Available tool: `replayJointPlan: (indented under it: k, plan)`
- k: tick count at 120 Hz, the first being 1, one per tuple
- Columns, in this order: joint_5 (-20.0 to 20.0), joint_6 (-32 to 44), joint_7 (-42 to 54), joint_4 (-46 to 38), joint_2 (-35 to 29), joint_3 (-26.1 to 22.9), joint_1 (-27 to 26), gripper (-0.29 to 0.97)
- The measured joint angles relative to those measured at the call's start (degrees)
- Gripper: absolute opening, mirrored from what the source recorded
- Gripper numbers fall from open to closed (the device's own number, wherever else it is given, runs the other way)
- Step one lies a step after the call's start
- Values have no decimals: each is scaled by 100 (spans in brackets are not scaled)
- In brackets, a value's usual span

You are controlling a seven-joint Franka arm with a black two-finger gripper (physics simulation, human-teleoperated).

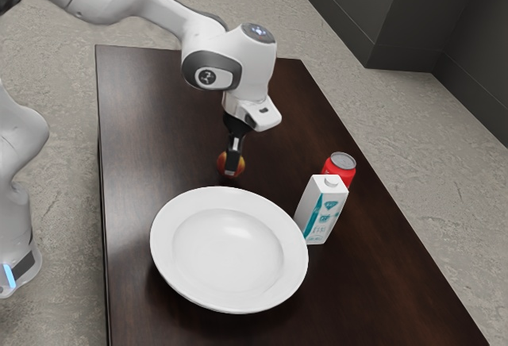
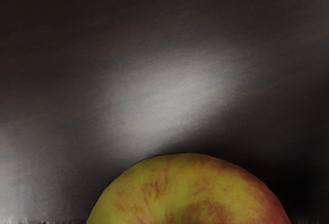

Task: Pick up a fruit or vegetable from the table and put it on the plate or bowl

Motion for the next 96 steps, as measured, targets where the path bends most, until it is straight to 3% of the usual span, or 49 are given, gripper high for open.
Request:
replayJointPlan:
  k: [33,51,96]
  plan:
    - [110,-784,-36,524,-254,-128,-12,17]
    - [93,-1325,-98,745,-425,-1208,1,22]
    - [44,-1922,-477,899,-494,-3071,-220,23]
